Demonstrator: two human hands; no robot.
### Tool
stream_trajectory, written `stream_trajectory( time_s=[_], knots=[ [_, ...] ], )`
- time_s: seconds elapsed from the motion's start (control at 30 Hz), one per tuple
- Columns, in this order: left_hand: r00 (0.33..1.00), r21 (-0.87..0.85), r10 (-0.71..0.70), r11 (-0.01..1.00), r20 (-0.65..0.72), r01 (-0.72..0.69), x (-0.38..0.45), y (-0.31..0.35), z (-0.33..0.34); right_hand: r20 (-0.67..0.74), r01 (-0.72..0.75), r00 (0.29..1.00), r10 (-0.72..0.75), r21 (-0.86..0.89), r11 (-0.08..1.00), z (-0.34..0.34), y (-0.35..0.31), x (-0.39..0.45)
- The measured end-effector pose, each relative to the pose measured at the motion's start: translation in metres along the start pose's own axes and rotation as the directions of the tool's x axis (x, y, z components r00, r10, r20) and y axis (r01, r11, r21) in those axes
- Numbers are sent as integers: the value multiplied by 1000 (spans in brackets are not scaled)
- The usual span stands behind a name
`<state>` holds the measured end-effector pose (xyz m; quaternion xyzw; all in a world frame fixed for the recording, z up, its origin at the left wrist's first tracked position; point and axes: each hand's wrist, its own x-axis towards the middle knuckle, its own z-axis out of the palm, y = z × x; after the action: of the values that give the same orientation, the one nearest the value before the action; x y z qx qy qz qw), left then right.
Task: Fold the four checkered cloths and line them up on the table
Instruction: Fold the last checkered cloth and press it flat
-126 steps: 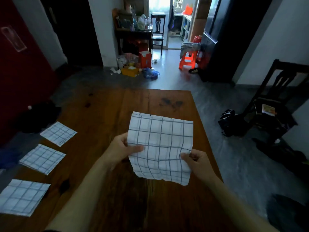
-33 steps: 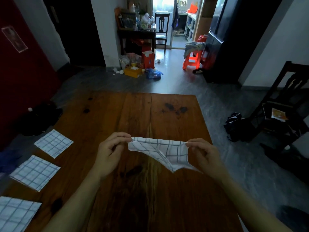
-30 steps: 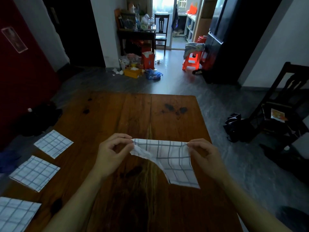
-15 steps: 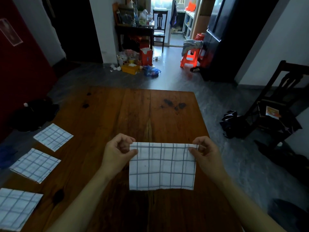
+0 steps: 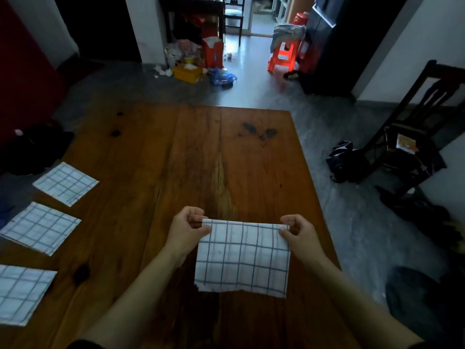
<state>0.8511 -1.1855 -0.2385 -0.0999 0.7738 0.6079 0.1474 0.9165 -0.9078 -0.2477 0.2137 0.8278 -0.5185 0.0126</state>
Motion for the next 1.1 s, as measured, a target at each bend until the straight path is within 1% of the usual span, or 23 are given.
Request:
stream_trajectory(
  time_s=[0.07,0.1,0.17,0.23,0.3,0.4,0.5,0.6,0.67,0.73,0.8,0.87,0.93,1.0,1.1],
  knots=[
    [998,53,-16,998,-54,19,12,-17,12,18,-19,1000,20,-72,997,9,13,11],
    [996,112,-20,993,-88,30,16,-26,17,18,-33,999,36,-135,990,13,20,15],
    [987,329,19,944,-159,35,19,-41,24,2,-27,1000,30,-315,949,20,33,17],
    [977,540,135,841,-166,-25,16,-54,29,50,64,998,-46,-471,880,26,44,15],
    [970,670,232,732,-71,-126,13,-63,33,143,178,983,-118,-554,813,31,51,9],
    [954,804,265,532,138,-264,8,-71,45,282,342,937,-204,-631,696,42,56,4],
    [914,859,249,330,320,-391,8,-71,64,394,396,907,-150,-673,625,56,56,9],
    [879,854,136,210,456,-476,9,-75,76,513,456,856,-69,-686,567,63,59,14],
    [870,854,28,178,493,-489,9,-81,79,569,486,822,-28,-675,555,63,67,14],
    [871,860,-24,179,490,-478,8,-84,80,584,494,811,-25,-662,564,61,73,16],
    [875,856,44,190,483,-482,10,-82,80,565,473,824,-34,-654,590,59,72,19],
    [872,852,146,190,467,-488,17,-77,82,490,431,868,-85,-655,621,60,67,25],
    [864,843,203,202,462,-498,27,-71,89,433,419,890,-141,-658,626,64,61,35],
    [840,817,189,202,509,-540,38,-67,98,453,450,877,-160,-656,606,70,58,44],
    [793,774,115,170,598,-609,48,-67,108,526,505,840,-135,-664,552,82,65,48]
  ],
)
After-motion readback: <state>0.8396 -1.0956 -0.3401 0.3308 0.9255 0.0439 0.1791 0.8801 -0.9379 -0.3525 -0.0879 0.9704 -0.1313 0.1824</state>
